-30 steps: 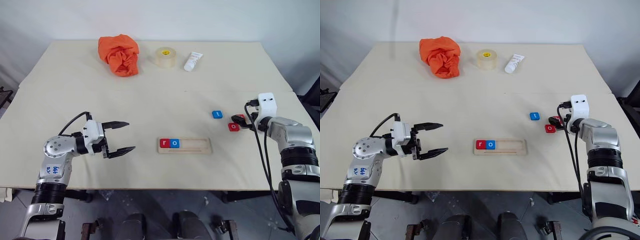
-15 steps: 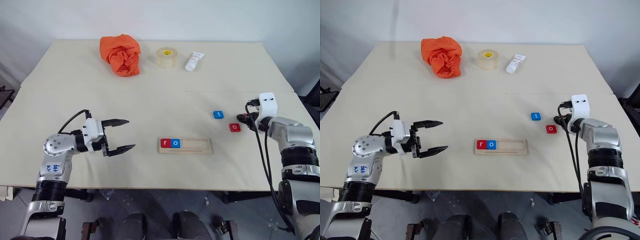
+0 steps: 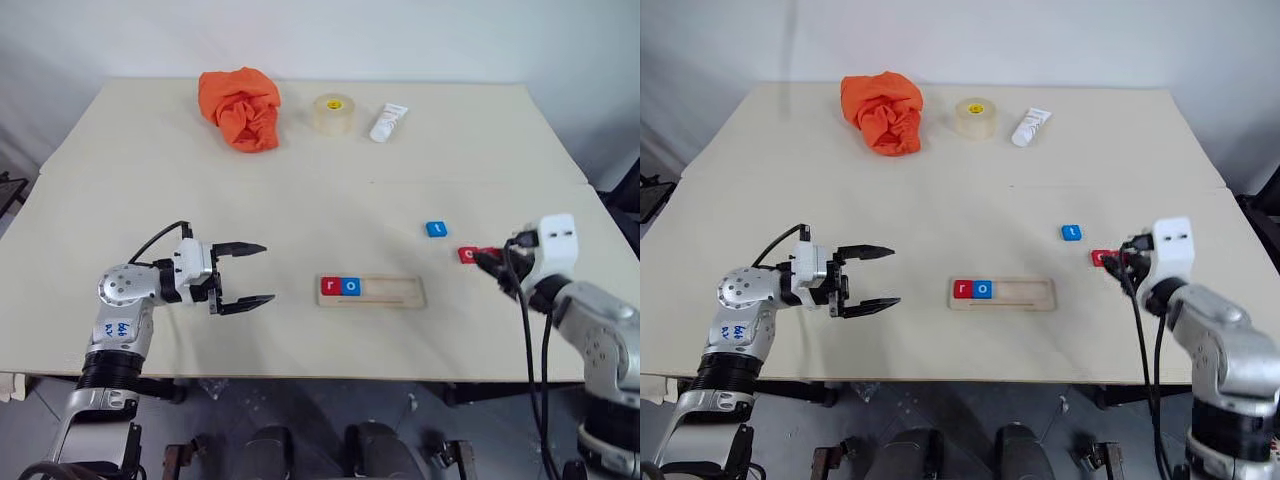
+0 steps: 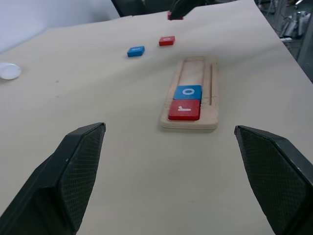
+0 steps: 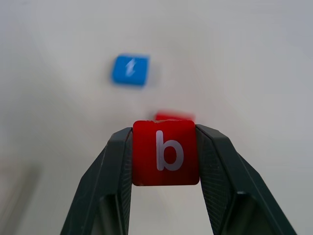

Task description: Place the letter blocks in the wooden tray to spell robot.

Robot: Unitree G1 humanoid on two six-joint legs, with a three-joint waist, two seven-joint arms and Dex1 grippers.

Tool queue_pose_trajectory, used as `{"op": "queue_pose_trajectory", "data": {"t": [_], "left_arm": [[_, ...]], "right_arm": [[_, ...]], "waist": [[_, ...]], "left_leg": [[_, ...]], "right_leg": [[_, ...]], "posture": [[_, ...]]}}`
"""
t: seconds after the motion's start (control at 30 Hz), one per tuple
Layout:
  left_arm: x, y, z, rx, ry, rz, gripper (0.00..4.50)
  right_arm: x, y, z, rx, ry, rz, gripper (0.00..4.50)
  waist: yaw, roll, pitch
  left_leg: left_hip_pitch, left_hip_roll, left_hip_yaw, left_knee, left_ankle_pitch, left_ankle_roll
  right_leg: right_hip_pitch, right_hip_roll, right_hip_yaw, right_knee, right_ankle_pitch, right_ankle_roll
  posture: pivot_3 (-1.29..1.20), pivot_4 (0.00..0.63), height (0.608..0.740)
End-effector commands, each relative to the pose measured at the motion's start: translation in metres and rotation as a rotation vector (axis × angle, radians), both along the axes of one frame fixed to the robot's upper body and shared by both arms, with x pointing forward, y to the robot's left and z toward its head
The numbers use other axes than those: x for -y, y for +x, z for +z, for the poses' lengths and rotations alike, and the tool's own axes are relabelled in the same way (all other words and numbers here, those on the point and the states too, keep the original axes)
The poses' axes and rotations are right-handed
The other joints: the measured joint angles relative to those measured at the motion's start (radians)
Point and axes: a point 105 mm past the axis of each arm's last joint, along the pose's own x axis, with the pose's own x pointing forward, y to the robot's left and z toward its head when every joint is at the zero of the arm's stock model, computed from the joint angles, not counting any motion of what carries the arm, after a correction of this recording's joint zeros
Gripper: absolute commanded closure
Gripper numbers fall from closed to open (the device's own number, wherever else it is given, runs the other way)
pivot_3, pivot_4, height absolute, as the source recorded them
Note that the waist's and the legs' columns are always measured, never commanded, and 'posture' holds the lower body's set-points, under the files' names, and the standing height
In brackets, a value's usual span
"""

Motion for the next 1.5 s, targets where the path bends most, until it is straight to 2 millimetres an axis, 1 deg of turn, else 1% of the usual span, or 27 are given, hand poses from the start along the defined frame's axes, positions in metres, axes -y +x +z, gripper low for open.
{"op": "queue_pose_trajectory", "data": {"t": [0.03, 0.13, 0.23, 0.33, 0.43, 0.57, 0.6, 0.63, 0.67, 0.73, 0.77, 0.83, 0.93, 1.03, 1.17, 1.2, 1.3, 1.37, 1.5], "left_arm": [[-0.002, -0.001, 0.008, 0.029, -0.019, -0.006, 0.0], [-0.001, 0.0, 0.009, 0.028, -0.022, -0.003, 0.0], [0.002, -0.001, 0.008, 0.027, -0.024, -0.01, 0.0], [0.003, -0.003, 0.01, 0.026, -0.026, -0.019, 0.0], [0.003, -0.004, 0.011, 0.026, -0.024, -0.02, 0.0], [0.001, -0.002, 0.013, 0.032, -0.022, -0.009, 0.0], [0.001, -0.002, 0.013, 0.033, -0.022, -0.007, 0.0], [0.001, -0.002, 0.013, 0.034, -0.022, -0.005, 0.0], [0.001, -0.002, 0.014, 0.034, -0.023, -0.004, 0.0], [0.001, -0.002, 0.014, 0.035, -0.025, -0.004, 0.0], [0.001, -0.002, 0.014, 0.035, -0.025, -0.003, 0.0], [0.002, -0.002, 0.014, 0.037, -0.028, -0.003, 0.0], [0.002, -0.001, 0.014, 0.039, -0.03, -0.003, 0.0], [0.002, -0.002, 0.014, 0.04, -0.033, -0.003, 0.0], [0.003, -0.003, 0.012, 0.039, -0.036, -0.004, 0.0], [0.003, -0.003, 0.012, 0.038, -0.037, -0.005, 0.0], [0.003, -0.007, 0.01, 0.035, -0.036, -0.01, 0.0], [0.003, -0.009, 0.009, 0.033, -0.034, -0.014, 0.0], [0.002, -0.012, 0.008, 0.032, -0.031, -0.012, 0.0]], "right_arm": [[-0.008, -0.022, 0.003, 0.018, 0.018, -0.007, 3.04], [-0.017, -0.03, -0.013, -0.027, 0.03, -0.004, 3.04], [-0.019, -0.027, -0.024, -0.045, 0.047, -0.023, 3.04], [-0.022, -0.022, -0.027, -0.043, 0.053, -0.018, 3.04], [-0.025, -0.017, -0.025, -0.03, 0.059, -0.001, 3.04], [-0.024, -0.013, -0.026, -0.029, 0.067, -0.006, 3.04], [-0.024, -0.012, -0.026, -0.024, 0.073, -0.008, 2.28], [-0.025, -0.012, -0.027, -0.028, 0.083, -0.002, 1.88], [-0.026, -0.011, -0.027, -0.03, 0.09, 0.003, 1.71], [-0.028, -0.011, -0.027, -0.027, 0.091, 0.019, 1.0], [-0.028, -0.01, -0.027, -0.025, 0.09, 0.021, 0.73], [-0.028, -0.011, -0.022, -0.015, 0.078, 0.064, 0.02], [-0.026, -0.012, -0.013, 0.001, 0.027, 0.154, 0.02], [-0.015, -0.01, -0.006, -0.003, -0.106, 0.275, 0.02], [-0.007, -0.006, -0.003, -0.046, -0.262, 0.517, 0.02], [-0.005, -0.005, -0.002, -0.053, -0.28, 0.551, 0.02], [-0.005, 0.0, 0.005, -0.074, -0.361, 0.663, 0.02], [-0.007, 0.003, 0.008, -0.108, -0.439, 0.78, 0.02], [-0.004, 0.01, 0.007, -0.189, -0.555, 0.92, 0.02]], "waist": [[-0.001, 0.0, 0.0], [-0.002, 0.0, 0.0], [-0.002, 0.0, 0.0], [-0.002, 0.0, 0.0], [-0.002, 0.0, 0.0], [-0.001, 0.0, 0.0], [-0.001, 0.0, 0.0], [-0.001, 0.0, 0.0], [-0.001, 0.0, 0.0], [-0.001, 0.0, 0.0], [-0.001, 0.0, 0.0], [-0.002, 0.0, 0.0], [-0.001, 0.0, 0.0], [-0.001, 0.0, 0.0], [-0.002, 0.0, 0.0], [-0.003, 0.0, 0.0], [-0.006, 0.0, 0.0], [-0.005, 0.0, 0.0], [-0.003, 0.0, 0.0]], "left_leg": [[0.0, 0.0, 0.0, 0.0, 0.0, 0.0], [0.001, 0.0, 0.0, 0.0, 0.0, 0.001], [0.002, -0.001, 0.001, 0.0, 0.0, 0.002], [0.004, -0.001, 0.001, -0.001, 0.0, 0.003], [0.004, -0.001, 0.001, -0.001, 0.0, 0.003], [0.004, -0.001, 0.001, -0.001, 0.0, 0.003], [0.004, -0.001, 0.001, -0.001, 0.0, 0.003], [0.004, -0.001, 0.001, -0.001, 0.0, 0.003], [0.004, -0.001, 0.001, -0.001, 0.0, 0.003], [0.004, -0.001, 0.001, -0.001, 0.0, 0.003], [0.004, -0.001, 0.001, -0.001, 0.0, 0.003], [0.004, -0.001, 0.001, -0.001, 0.0, 0.003], [0.004, -0.001, 0.002, -0.001, 0.0, 0.004], [0.004, -0.001, 0.002, -0.001, 0.0, 0.005], [0.005, -0.001, 0.002, -0.001, 0.0, 0.006], [0.005, -0.001, 0.002, -0.001, 0.0, 0.006], [0.005, -0.001, 0.002, -0.001, 0.0, 0.006], [0.005, -0.001, 0.003, -0.001, 0.0, 0.005], [0.006, -0.001, 0.003, -0.001, 0.0, 0.005]], "right_leg": [[0.0, 0.0, 0.0, 0.0, 0.0, 0.0], [0.0, 0.0, 0.001, 0.0, 0.0, 0.0], [0.0, 0.0, 0.002, -0.002, 0.0, 0.0], [0.0, 0.0, 0.003, -0.001, 0.0, 0.0], [0.0, 0.0, 0.003, -0.001, 0.0, -0.001], [0.0, 0.0, 0.003, -0.001, 0.0, -0.001], [0.0, 0.0, 0.003, -0.001, 0.0, -0.001], [0.0, 0.0, 0.003, -0.001, 0.0, -0.001], [0.001, 0.0, 0.003, -0.001, 0.0, -0.001], [0.001, 0.0, 0.003, -0.001, 0.0, -0.001], [0.001, 0.0, 0.003, -0.001, 0.0, -0.001], [0.001, 0.0, 0.003, 0.0, 0.0, -0.001], [0.001, 0.0, 0.003, -0.001, 0.0, -0.001], [0.001, 0.0, 0.003, -0.002, 0.0, -0.001], [0.002, 0.0, 0.003, -0.004, 0.0, 0.0], [0.002, 0.0, 0.003, -0.004, 0.0, 0.0], [0.002, 0.0, 0.003, -0.004, 0.0, 0.0], [0.002, 0.0, 0.003, -0.004, 0.0, 0.0], [0.003, 0.0, 0.003, -0.004, 0.0, 0.0]], "posture": [[0.0, 0.15, 0.74], [0.0, 0.15, 0.74], [0.0, 0.15, 0.74], [0.0, 0.15, 0.74], [0.0, 0.15, 0.74], [0.0, 0.15, 0.74], [0.0, 0.15, 0.74], [0.0, 0.15, 0.74], [0.0, 0.15, 0.74], [0.0, 0.15, 0.74], [0.0, 0.15, 0.74], [0.0, 0.15, 0.74], [0.0, 0.15, 0.74], [0.0, 0.15, 0.74], [0.0, 0.15, 0.74], [0.0, 0.15, 0.74], [0.0, 0.15, 0.74], [0.0, 0.15, 0.74], [0.0, 0.15, 0.74]]}}
